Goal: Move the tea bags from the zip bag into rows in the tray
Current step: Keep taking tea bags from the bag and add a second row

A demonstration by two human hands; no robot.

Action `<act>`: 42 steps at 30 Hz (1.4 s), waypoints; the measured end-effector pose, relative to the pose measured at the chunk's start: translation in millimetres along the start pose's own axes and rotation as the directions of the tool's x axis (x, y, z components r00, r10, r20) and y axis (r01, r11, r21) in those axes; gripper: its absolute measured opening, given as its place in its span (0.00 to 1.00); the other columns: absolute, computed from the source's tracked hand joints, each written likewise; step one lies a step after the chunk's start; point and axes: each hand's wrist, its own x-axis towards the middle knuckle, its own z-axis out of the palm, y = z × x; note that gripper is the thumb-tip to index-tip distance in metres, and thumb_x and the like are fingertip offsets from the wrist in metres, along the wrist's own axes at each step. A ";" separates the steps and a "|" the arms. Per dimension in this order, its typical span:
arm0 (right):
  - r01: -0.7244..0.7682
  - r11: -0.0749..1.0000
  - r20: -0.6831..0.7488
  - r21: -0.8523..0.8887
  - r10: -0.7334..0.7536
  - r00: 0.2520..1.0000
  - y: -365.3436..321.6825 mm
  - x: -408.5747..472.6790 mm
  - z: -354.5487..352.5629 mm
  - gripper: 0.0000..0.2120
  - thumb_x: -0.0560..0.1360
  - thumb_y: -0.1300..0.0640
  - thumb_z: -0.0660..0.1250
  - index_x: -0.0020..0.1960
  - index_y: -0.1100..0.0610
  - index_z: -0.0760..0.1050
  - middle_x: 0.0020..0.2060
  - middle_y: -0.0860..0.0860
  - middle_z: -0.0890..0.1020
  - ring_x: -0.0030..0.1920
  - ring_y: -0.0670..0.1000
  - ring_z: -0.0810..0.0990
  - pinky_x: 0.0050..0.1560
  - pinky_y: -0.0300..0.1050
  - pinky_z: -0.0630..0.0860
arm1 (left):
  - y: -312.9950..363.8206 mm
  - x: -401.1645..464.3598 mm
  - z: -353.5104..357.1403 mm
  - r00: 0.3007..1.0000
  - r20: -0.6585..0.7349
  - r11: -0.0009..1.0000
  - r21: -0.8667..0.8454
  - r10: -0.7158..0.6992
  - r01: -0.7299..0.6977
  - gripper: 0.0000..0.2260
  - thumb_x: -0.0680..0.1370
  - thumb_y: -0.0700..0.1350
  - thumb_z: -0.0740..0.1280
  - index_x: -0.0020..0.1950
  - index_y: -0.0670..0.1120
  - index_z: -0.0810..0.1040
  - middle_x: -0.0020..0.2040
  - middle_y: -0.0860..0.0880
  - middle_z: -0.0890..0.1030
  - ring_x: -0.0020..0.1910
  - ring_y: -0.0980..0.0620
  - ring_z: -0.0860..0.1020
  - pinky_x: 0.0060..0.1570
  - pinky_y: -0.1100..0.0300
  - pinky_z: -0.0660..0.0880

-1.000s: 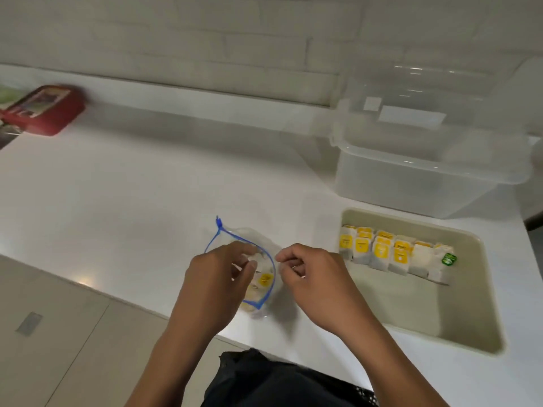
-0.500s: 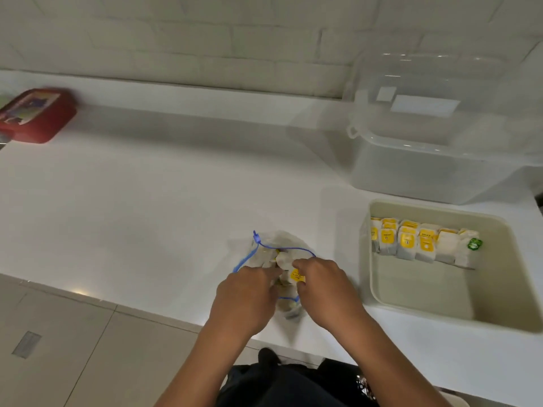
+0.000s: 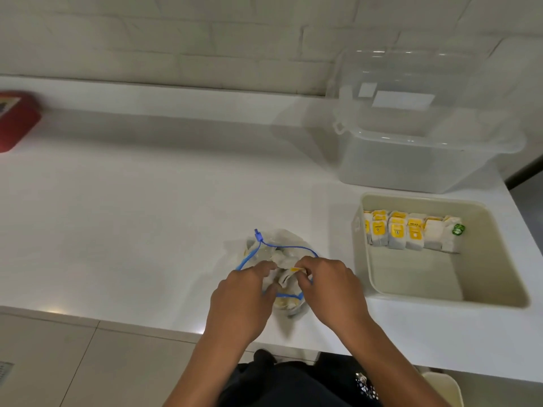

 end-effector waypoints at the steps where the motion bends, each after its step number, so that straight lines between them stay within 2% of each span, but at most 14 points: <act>1: -0.014 0.998 -0.014 0.063 0.015 1.000 0.5 0.0 -0.9 0.09 0.81 0.48 0.61 0.53 0.46 0.80 0.44 0.45 0.84 0.43 0.49 0.81 0.40 0.42 0.75 | -0.4 0.0 -0.9 1.000 -0.023 0.998 -0.056 0.002 -0.003 0.14 0.81 0.54 0.64 0.66 0.63 0.74 0.57 0.63 0.81 0.54 0.54 0.80 0.51 0.58 0.78; 5: -0.047 0.958 -0.058 0.284 0.066 0.996 1.5 -0.2 -5.6 0.07 0.78 0.50 0.67 0.43 0.48 0.79 0.35 0.45 0.81 0.37 0.46 0.79 0.38 0.39 0.76 | -1.0 -0.9 -5.3 0.990 -0.140 0.960 -0.278 -0.018 -0.022 0.01 0.78 0.53 0.68 0.48 0.59 0.77 0.40 0.64 0.81 0.37 0.61 0.78 0.41 0.60 0.77; 8: -0.054 0.949 -0.091 0.312 0.086 0.992 -2.2 -2.9 -10.0 0.04 0.77 0.52 0.69 0.44 0.49 0.78 0.32 0.44 0.79 0.33 0.43 0.78 0.33 0.30 0.69 | -2.4 -2.0 -7.9 0.987 -0.155 0.917 -0.397 -0.035 -0.030 0.07 0.78 0.54 0.68 0.42 0.58 0.75 0.36 0.61 0.80 0.31 0.58 0.78 0.37 0.58 0.77; 10: -0.066 0.939 -0.102 0.337 0.106 0.989 -5.6 -5.9 -10.3 0.02 0.77 0.52 0.70 0.47 0.50 0.78 0.30 0.43 0.78 0.32 0.41 0.77 0.34 0.29 0.70 | -1.1 -3.7 -11.1 0.993 -0.119 0.887 -0.460 -0.020 -0.037 0.05 0.78 0.52 0.69 0.42 0.58 0.77 0.38 0.62 0.81 0.27 0.56 0.78 0.35 0.60 0.77; 13: -0.093 0.908 -0.092 0.409 0.142 0.986 -11.1 -9.3 -7.8 0.06 0.74 0.52 0.73 0.43 0.53 0.77 0.29 0.45 0.79 0.35 0.41 0.78 0.37 0.29 0.72 | -0.2 -6.6 -11.9 0.997 -0.076 0.871 -0.488 0.021 -0.056 0.07 0.79 0.46 0.69 0.48 0.59 0.82 0.43 0.66 0.82 0.25 0.56 0.79 0.35 0.68 0.74; 17: -0.169 0.778 0.021 0.605 0.196 0.980 -17.6 -11.0 -5.0 0.08 0.73 0.54 0.73 0.39 0.54 0.76 0.30 0.49 0.80 0.31 0.48 0.79 0.30 0.34 0.71 | -0.4 -10.2 -8.4 0.994 -0.032 0.896 -0.431 0.104 -0.108 0.14 0.76 0.46 0.71 0.56 0.64 0.80 0.48 0.68 0.81 0.30 0.59 0.81 0.42 0.64 0.76; 22: -0.271 0.582 0.213 0.767 0.167 0.963 -23.0 -16.3 -5.6 0.07 0.73 0.56 0.72 0.40 0.57 0.76 0.32 0.54 0.80 0.30 0.50 0.78 0.26 0.39 0.70 | 0.8 -13.0 -6.1 0.991 -0.053 0.903 -0.408 0.122 -0.132 0.13 0.72 0.46 0.72 0.52 0.63 0.80 0.33 0.66 0.78 0.25 0.61 0.73 0.33 0.66 0.67; 26: -0.276 0.560 0.238 0.781 0.141 0.961 -24.6 -19.5 -4.4 0.06 0.74 0.55 0.71 0.40 0.54 0.77 0.37 0.54 0.82 0.36 0.56 0.81 0.29 0.44 0.74 | -0.1 -13.1 -3.6 0.993 -0.094 0.928 -0.358 0.074 -0.103 0.12 0.74 0.44 0.72 0.51 0.62 0.81 0.32 0.69 0.78 0.27 0.61 0.76 0.34 0.63 0.73; 29: -0.289 0.517 0.290 0.805 0.081 0.953 -23.6 -21.8 -2.7 0.06 0.77 0.58 0.68 0.42 0.50 0.80 0.40 0.49 0.82 0.40 0.50 0.84 0.35 0.46 0.80 | -5.0 -12.6 -0.8 0.990 -0.140 0.954 -0.292 0.034 -0.074 0.07 0.77 0.50 0.70 0.52 0.62 0.81 0.42 0.68 0.82 0.32 0.60 0.80 0.41 0.55 0.79; 31: -0.232 0.592 0.229 0.772 0.081 0.970 -21.2 -23.4 1.4 0.08 0.78 0.59 0.66 0.44 0.49 0.80 0.42 0.45 0.83 0.43 0.46 0.84 0.44 0.47 0.83 | -8.6 -14.1 -2.4 0.977 -0.213 0.981 -0.191 0.000 -0.042 0.03 0.78 0.53 0.69 0.51 0.61 0.80 0.44 0.64 0.82 0.34 0.59 0.80 0.39 0.55 0.79; 34: -0.106 0.826 0.117 0.554 0.048 0.992 -17.8 -24.2 6.5 0.10 0.79 0.60 0.62 0.55 0.48 0.78 0.52 0.42 0.81 0.50 0.42 0.81 0.47 0.30 0.75 | -13.0 -15.6 -6.3 0.949 -0.311 0.996 -0.083 -0.044 0.019 0.03 0.79 0.54 0.67 0.51 0.61 0.80 0.42 0.59 0.83 0.39 0.54 0.80 0.38 0.57 0.77; 35: -0.082 0.862 0.112 0.500 0.030 0.993 -17.8 -23.4 7.6 0.12 0.80 0.60 0.61 0.59 0.49 0.77 0.56 0.43 0.80 0.54 0.43 0.80 0.50 0.29 0.73 | -14.1 -16.3 -6.5 0.938 -0.343 0.997 -0.068 -0.044 0.022 0.03 0.79 0.53 0.68 0.51 0.60 0.81 0.41 0.58 0.82 0.40 0.52 0.79 0.37 0.57 0.75; 39: -0.023 0.912 0.098 0.409 -0.019 0.995 -26.0 -17.5 9.1 0.17 0.81 0.59 0.60 0.69 0.51 0.73 0.64 0.47 0.76 0.62 0.49 0.77 0.64 0.41 0.74 | -19.4 -14.6 -1.1 0.907 -0.420 1.000 -0.003 0.018 -0.021 0.06 0.72 0.44 0.77 0.46 0.55 0.85 0.37 0.57 0.82 0.46 0.47 0.78 0.41 0.58 0.70; 42: 0.027 0.931 0.056 0.365 -0.051 0.997 -31.3 -5.1 11.5 0.18 0.81 0.59 0.61 0.70 0.52 0.73 0.60 0.48 0.79 0.57 0.49 0.78 0.59 0.38 0.72 | -21.8 -13.1 0.3 0.936 -0.352 0.998 -0.055 -0.024 0.005 0.04 0.76 0.47 0.72 0.49 0.55 0.83 0.41 0.57 0.82 0.44 0.51 0.78 0.42 0.57 0.74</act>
